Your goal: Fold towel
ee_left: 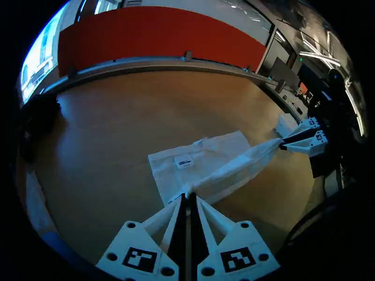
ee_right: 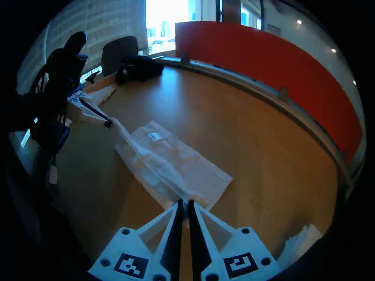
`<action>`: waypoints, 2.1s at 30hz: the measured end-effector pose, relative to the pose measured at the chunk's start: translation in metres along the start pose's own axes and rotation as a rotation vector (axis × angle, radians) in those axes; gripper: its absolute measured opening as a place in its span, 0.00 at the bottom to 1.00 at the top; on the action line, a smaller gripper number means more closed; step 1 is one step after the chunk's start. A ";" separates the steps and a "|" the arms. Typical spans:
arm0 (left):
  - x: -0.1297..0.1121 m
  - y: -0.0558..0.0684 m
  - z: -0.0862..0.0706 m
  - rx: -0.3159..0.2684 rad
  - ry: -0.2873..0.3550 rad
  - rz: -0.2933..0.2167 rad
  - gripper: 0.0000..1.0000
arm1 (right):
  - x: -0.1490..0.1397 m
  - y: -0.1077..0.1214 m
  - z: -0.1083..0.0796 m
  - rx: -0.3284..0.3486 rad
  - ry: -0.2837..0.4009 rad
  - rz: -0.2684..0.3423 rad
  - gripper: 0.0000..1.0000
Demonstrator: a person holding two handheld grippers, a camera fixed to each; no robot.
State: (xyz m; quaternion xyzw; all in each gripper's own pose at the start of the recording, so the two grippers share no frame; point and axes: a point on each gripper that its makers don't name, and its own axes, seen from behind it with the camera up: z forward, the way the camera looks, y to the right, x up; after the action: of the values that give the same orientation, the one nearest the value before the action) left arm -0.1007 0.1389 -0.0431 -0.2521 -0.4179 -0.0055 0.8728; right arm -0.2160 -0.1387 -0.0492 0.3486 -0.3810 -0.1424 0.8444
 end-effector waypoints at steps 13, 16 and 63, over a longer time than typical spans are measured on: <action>0.002 -0.012 0.022 0.009 -0.010 0.006 0.05 | -0.004 0.013 0.021 0.001 -0.019 0.014 0.09; 0.001 -0.015 0.029 0.012 -0.013 0.009 0.05 | -0.004 0.018 0.026 -0.005 -0.020 0.019 0.09; 0.024 -0.078 0.080 0.186 0.001 -0.004 0.65 | 0.001 0.079 0.083 -0.203 -0.020 0.125 0.70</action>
State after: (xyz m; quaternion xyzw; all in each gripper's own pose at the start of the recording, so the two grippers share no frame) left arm -0.1600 0.1110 0.0506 -0.1692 -0.4167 0.0312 0.8926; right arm -0.2795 -0.1230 0.0449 0.2357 -0.3938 -0.1308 0.8788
